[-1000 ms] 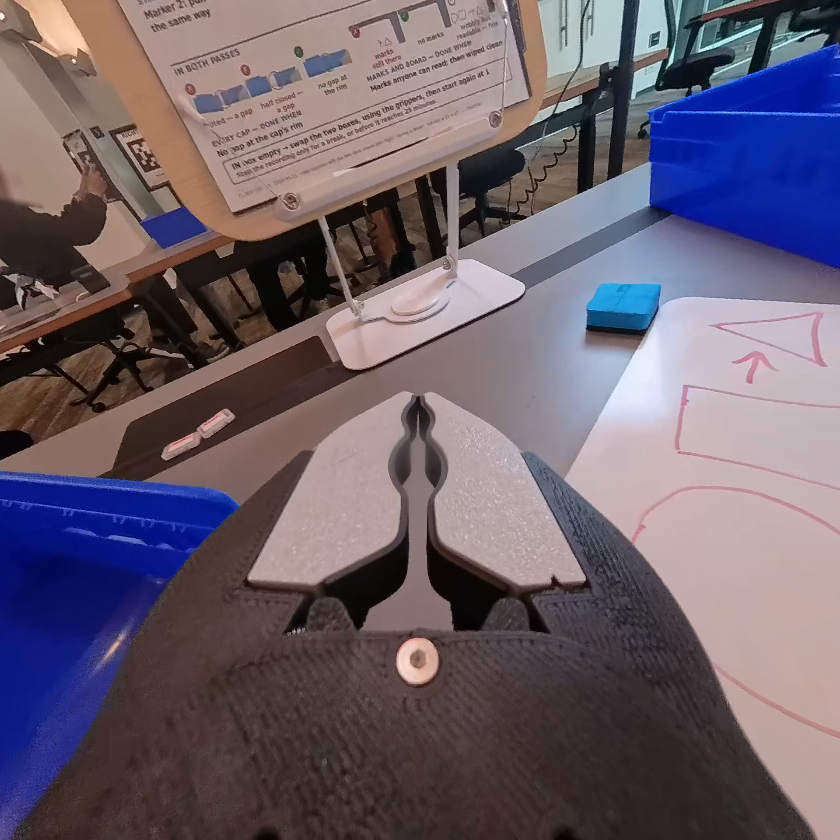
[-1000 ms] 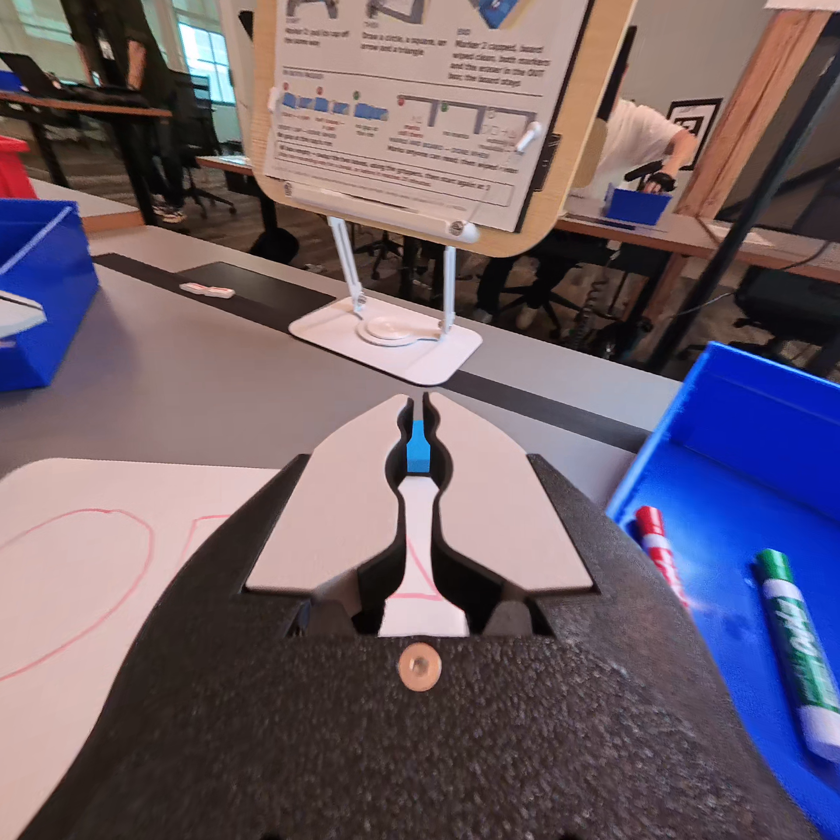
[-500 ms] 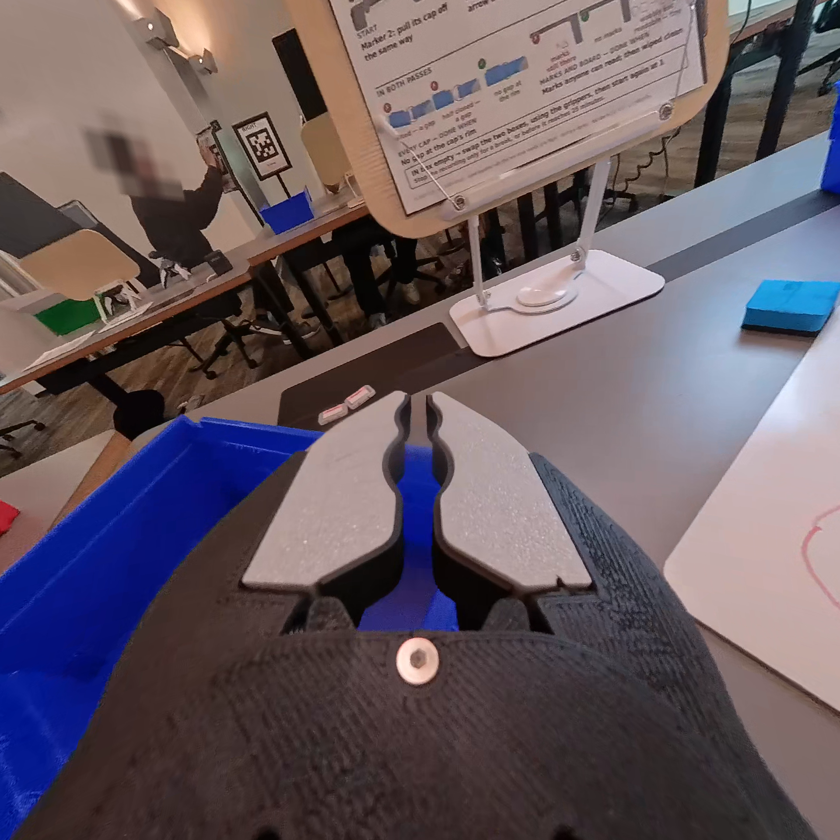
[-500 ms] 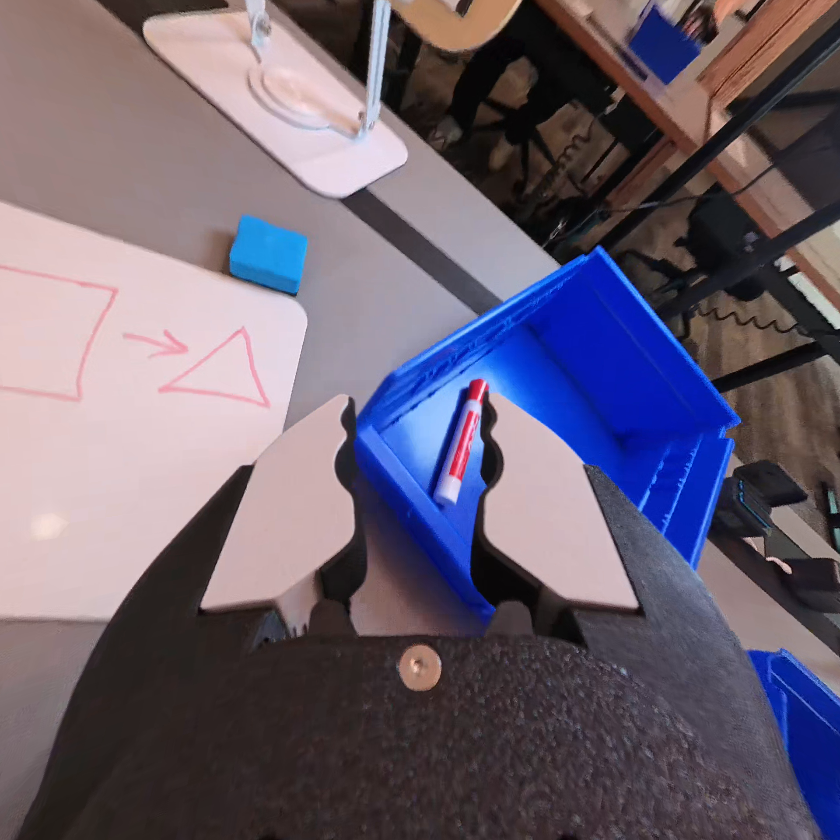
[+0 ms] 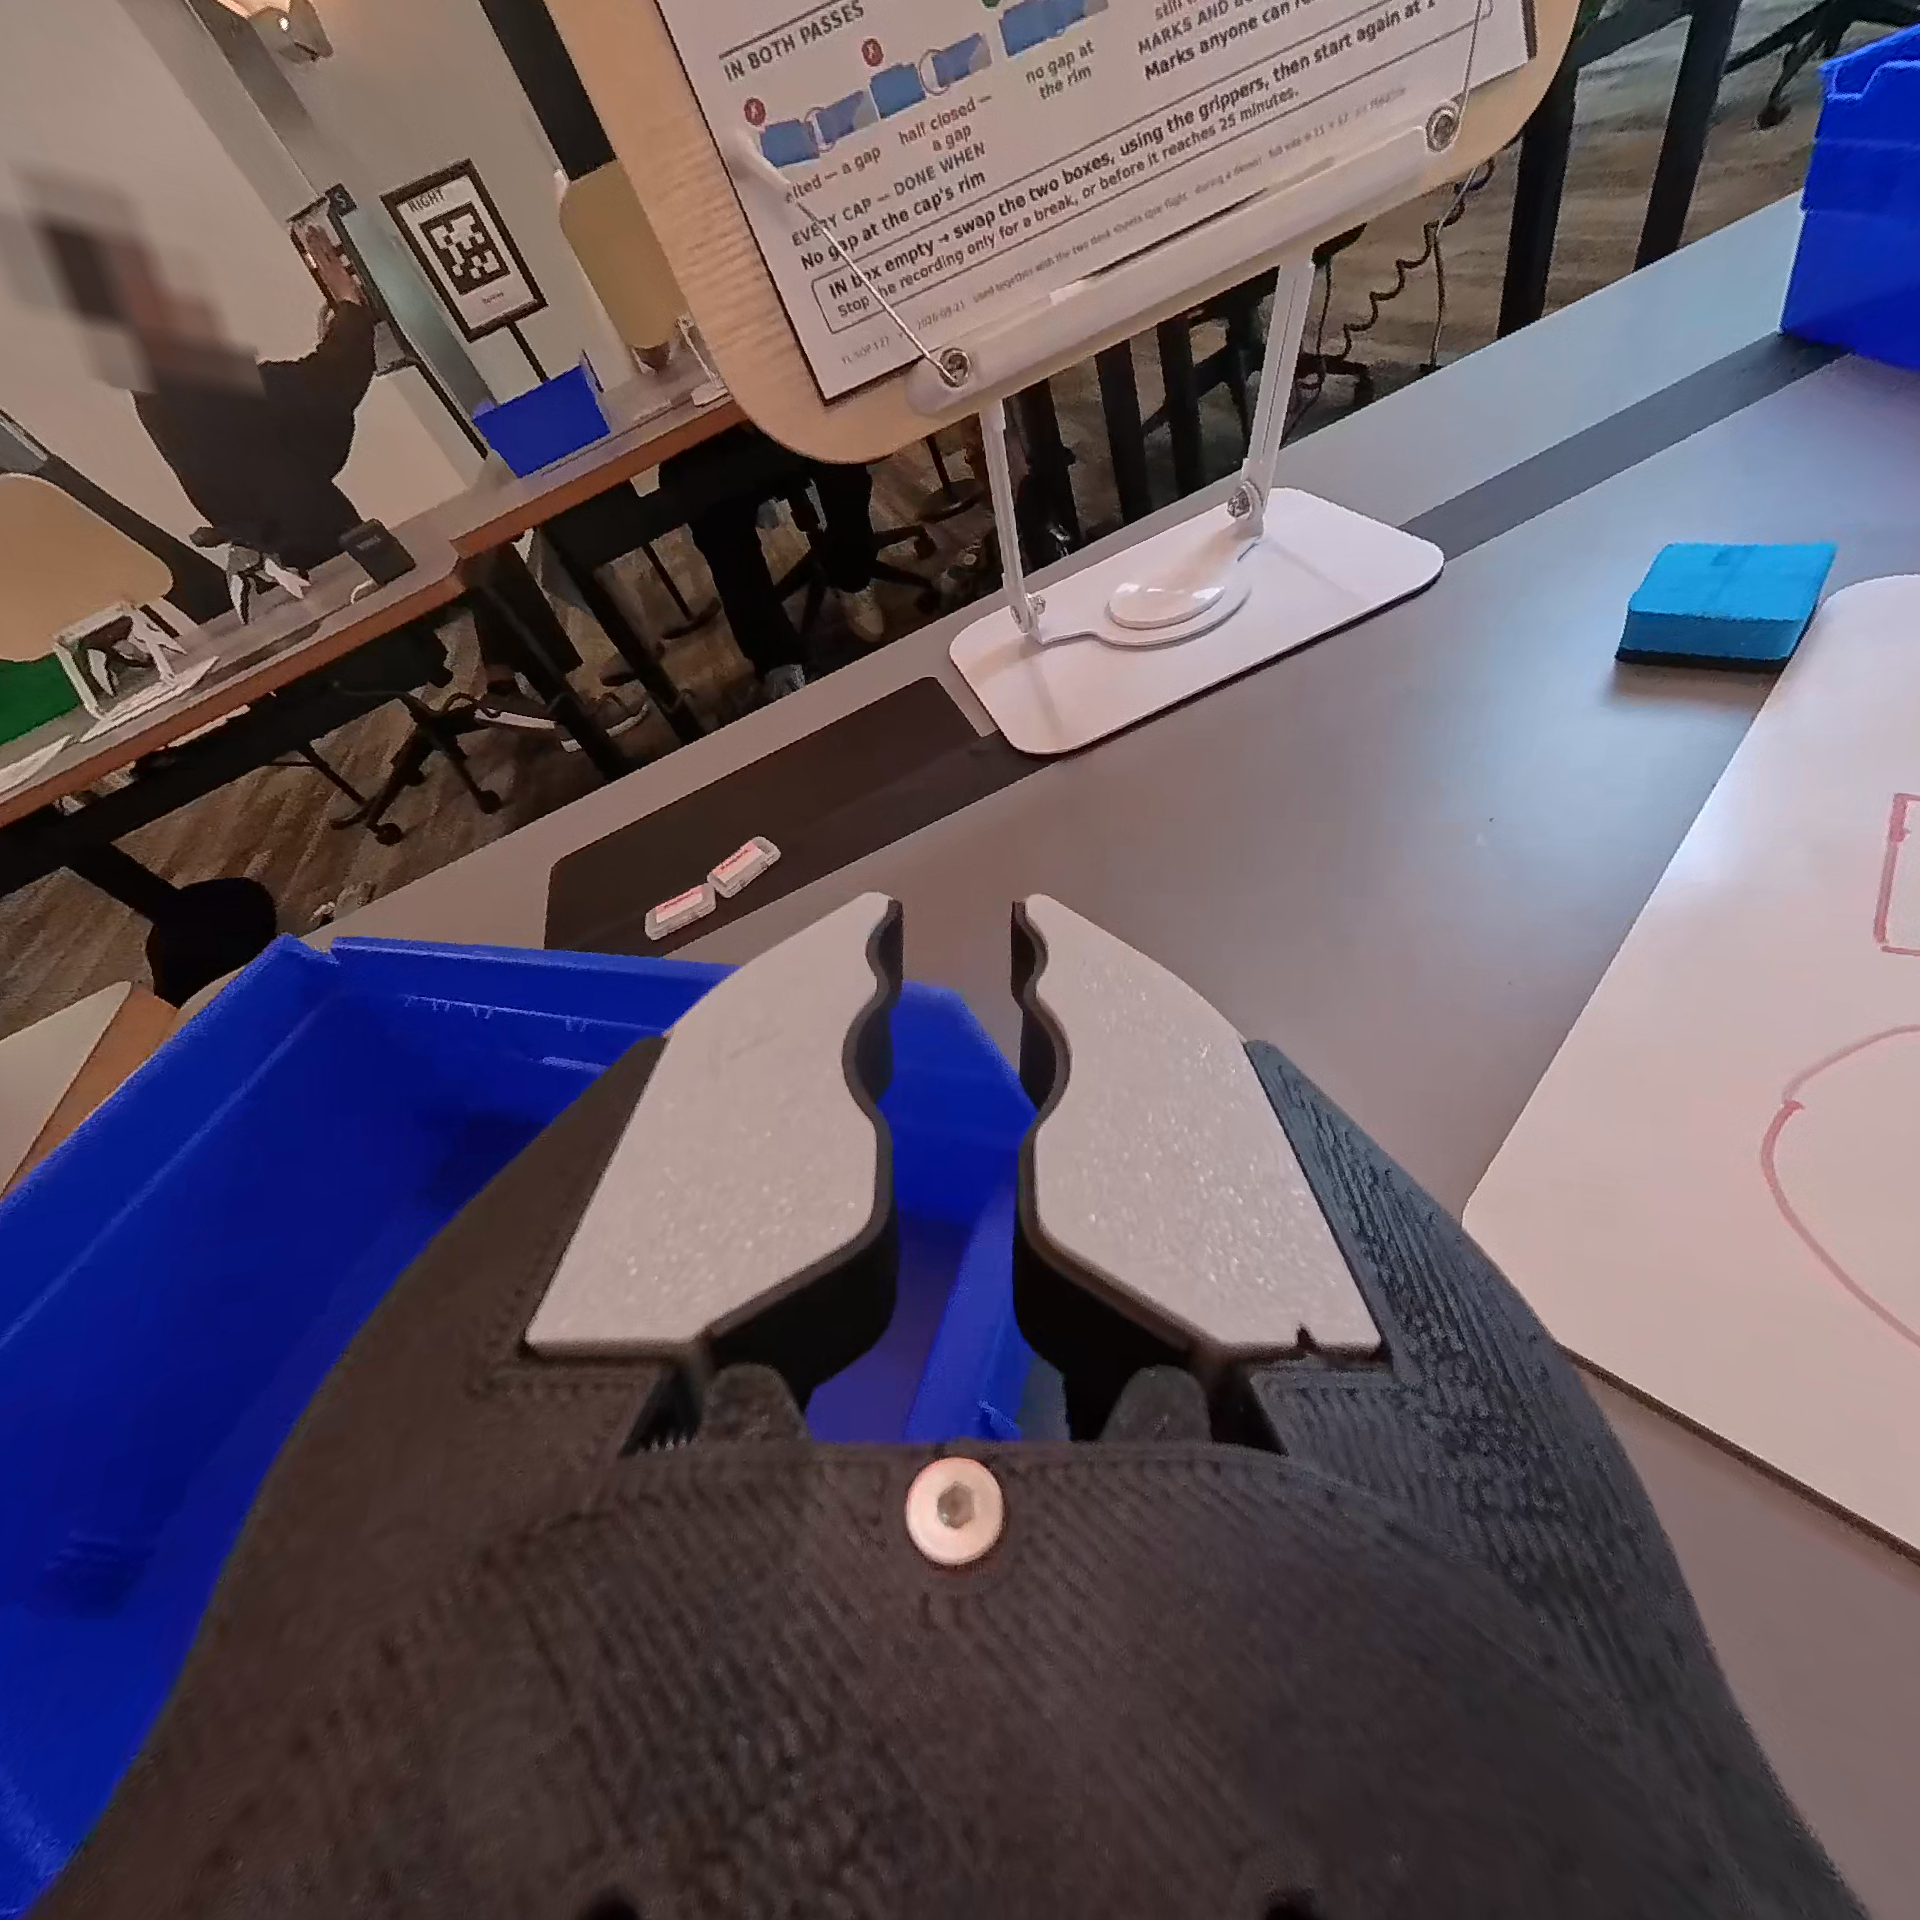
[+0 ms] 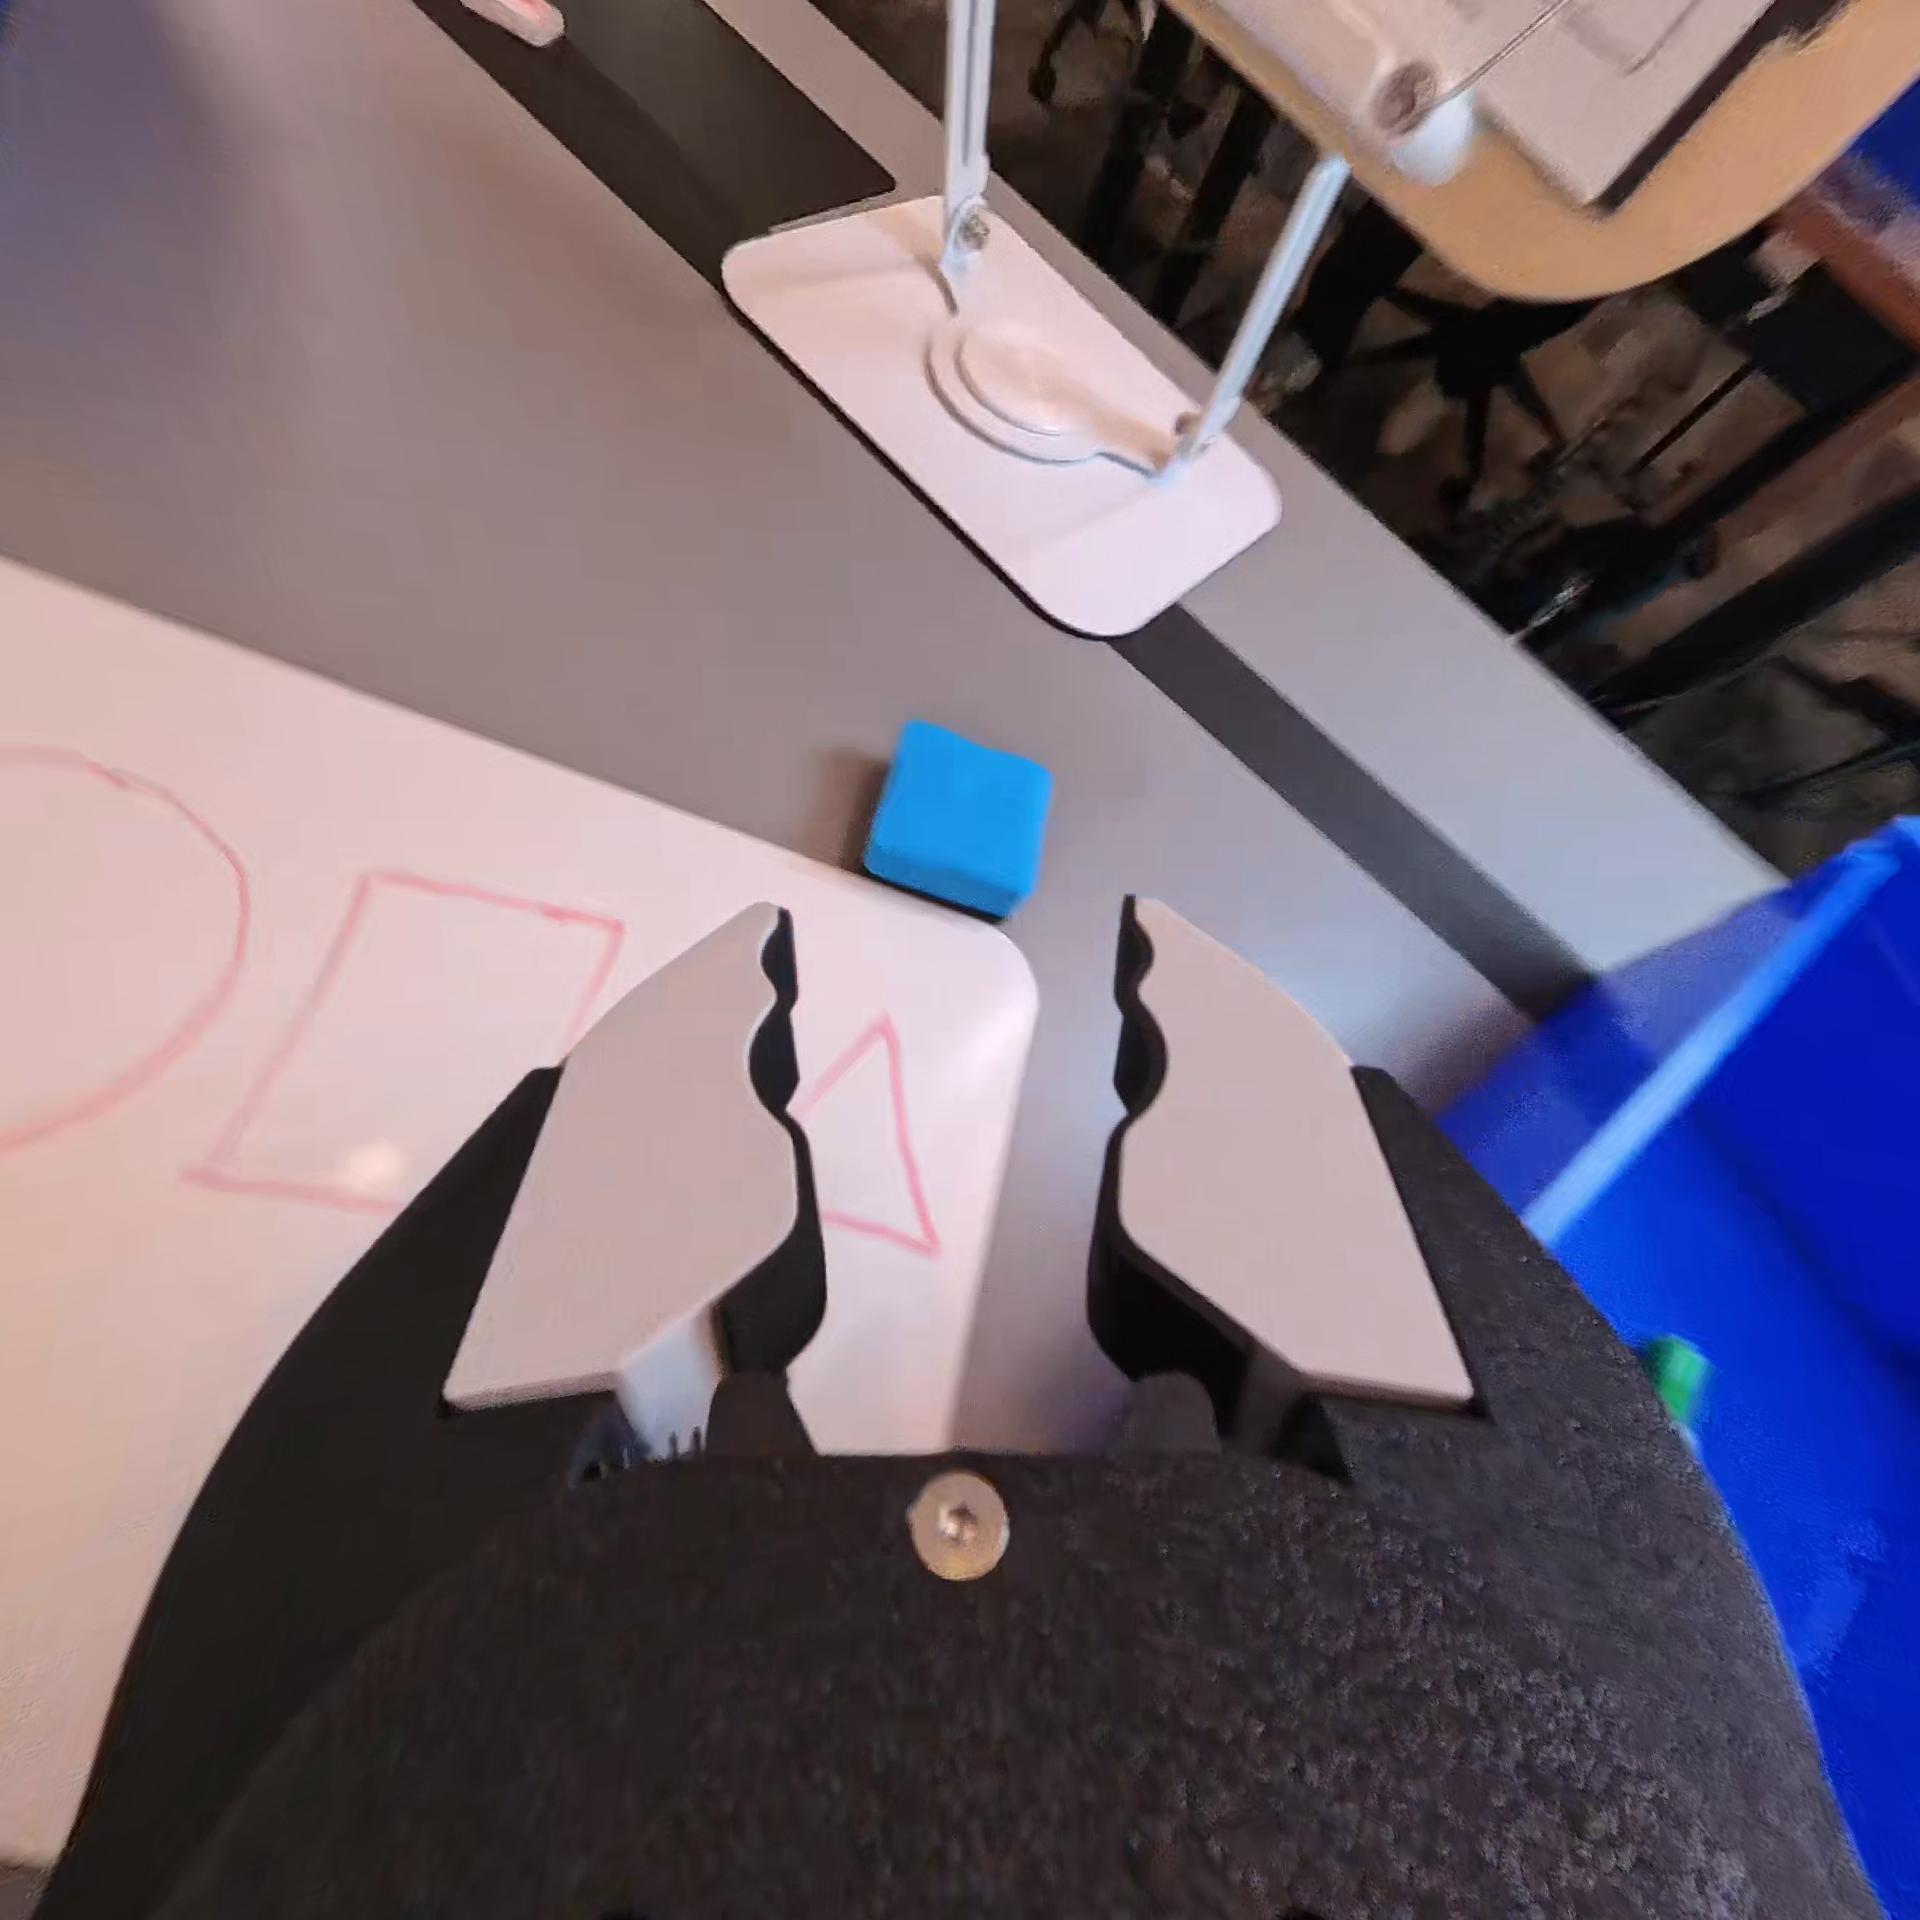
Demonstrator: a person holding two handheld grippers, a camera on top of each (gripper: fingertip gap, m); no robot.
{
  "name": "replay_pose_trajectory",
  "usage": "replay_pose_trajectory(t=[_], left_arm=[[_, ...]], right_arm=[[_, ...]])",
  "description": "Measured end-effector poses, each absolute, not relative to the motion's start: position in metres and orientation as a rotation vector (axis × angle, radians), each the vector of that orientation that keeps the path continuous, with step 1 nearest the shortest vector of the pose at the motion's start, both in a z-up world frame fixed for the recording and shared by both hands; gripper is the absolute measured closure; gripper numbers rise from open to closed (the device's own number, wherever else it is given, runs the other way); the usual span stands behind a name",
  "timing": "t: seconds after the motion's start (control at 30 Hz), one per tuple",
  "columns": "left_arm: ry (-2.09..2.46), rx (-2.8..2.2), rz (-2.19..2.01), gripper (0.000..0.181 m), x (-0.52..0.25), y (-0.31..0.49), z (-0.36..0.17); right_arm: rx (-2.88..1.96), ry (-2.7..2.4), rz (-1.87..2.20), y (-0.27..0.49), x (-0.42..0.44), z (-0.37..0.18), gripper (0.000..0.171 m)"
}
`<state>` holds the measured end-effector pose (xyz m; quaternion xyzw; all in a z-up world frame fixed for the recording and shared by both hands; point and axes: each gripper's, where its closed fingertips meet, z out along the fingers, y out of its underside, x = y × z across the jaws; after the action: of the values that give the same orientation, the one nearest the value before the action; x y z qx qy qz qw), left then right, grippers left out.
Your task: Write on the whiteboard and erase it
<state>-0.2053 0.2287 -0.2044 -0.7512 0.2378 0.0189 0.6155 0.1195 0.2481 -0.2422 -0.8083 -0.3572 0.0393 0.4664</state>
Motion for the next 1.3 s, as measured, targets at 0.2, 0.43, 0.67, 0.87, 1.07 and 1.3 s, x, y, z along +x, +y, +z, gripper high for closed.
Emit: replay_pose_trajectory(t=[0.2, 0.43, 0.67, 0.87, 1.07, 1.3], left_arm=[[0.577, -1.727, 0.056, 0.162, -0.202, 0.229, -0.207], [0.653, -1.699, 0.004, 0.164, -0.187, 0.226, -0.205], [1.156, -1.854, -0.38, 0.15, -0.098, 0.174, -0.263], [1.357, -1.883, -0.624, 0.145, -0.074, 0.132, -0.294], [1.695, -1.649, -0.599, 0.177, -0.039, 0.067, -0.311], [2.023, -1.514, -0.616, 0.181, -0.021, 0.01, -0.329]], right_arm=[[-2.373, -0.697, 0.25, 0.312, 0.096, -0.325, 0.096], [-2.141, -0.953, 0.35, 0.28, 0.081, -0.227, 0.116], [-2.323, -1.214, 0.392, 0.183, 0.111, -0.289, 0.114], [-2.291, -1.188, 0.422, 0.172, 0.123, -0.321, 0.096], [-2.279, -1.203, 0.433, 0.17, 0.122, -0.314, 0.1], [-2.301, -1.246, 0.416, 0.17, 0.112, -0.323, 0.118]])
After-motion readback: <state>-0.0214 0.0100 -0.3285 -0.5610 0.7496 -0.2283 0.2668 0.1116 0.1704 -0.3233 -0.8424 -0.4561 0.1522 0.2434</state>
